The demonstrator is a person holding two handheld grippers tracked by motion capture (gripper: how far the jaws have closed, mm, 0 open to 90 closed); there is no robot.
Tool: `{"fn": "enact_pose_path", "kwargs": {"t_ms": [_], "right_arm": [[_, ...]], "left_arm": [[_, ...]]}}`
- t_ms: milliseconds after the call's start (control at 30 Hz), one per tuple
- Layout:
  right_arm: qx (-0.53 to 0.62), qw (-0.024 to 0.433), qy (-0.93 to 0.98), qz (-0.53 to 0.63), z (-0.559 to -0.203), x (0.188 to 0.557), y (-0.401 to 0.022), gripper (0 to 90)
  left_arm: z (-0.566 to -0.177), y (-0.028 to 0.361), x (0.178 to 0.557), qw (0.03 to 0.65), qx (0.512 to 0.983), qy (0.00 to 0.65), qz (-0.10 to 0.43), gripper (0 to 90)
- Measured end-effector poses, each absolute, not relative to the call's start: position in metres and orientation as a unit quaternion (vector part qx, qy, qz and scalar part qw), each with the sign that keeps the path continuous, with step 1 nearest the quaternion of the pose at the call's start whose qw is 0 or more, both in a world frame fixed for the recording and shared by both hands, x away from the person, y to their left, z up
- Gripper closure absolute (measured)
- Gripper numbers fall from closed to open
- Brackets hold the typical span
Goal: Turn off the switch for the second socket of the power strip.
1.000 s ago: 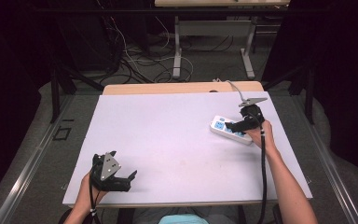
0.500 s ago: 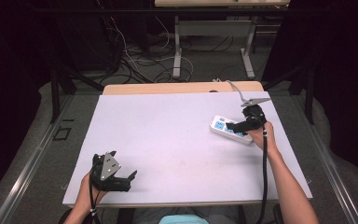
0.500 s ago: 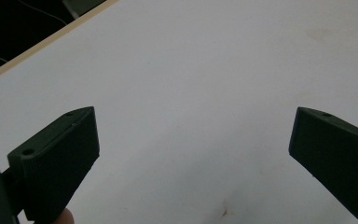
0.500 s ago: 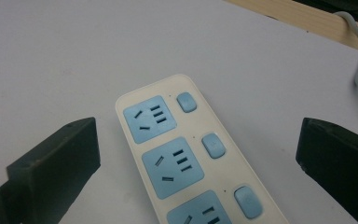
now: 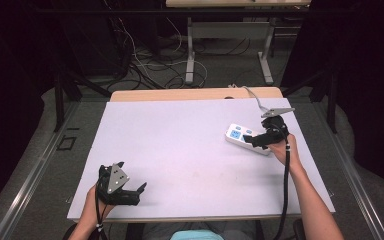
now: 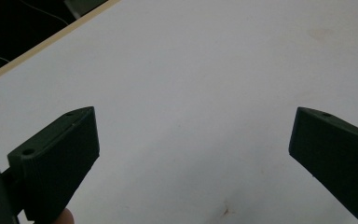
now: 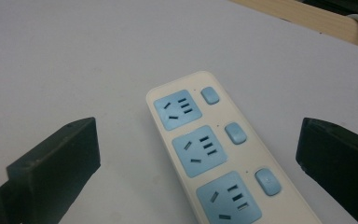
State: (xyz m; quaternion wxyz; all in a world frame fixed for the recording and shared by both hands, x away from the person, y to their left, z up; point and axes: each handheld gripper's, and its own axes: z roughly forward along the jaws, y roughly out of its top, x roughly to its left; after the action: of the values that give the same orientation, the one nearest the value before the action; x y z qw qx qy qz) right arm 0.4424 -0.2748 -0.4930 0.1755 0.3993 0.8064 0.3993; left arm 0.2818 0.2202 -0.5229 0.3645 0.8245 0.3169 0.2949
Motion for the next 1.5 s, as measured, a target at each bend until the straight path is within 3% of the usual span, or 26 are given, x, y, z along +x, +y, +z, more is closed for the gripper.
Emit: {"fn": "enact_pose_path", "kwargs": {"t_ms": [1500], "right_arm": [[0.335,0.17,0.838,0.397,-0.501,0.344,-0.252,0.0]], "left_arm": [[-0.523,0.219,0.282,0.361,0.828,0.313,0.293,1.6]]}}
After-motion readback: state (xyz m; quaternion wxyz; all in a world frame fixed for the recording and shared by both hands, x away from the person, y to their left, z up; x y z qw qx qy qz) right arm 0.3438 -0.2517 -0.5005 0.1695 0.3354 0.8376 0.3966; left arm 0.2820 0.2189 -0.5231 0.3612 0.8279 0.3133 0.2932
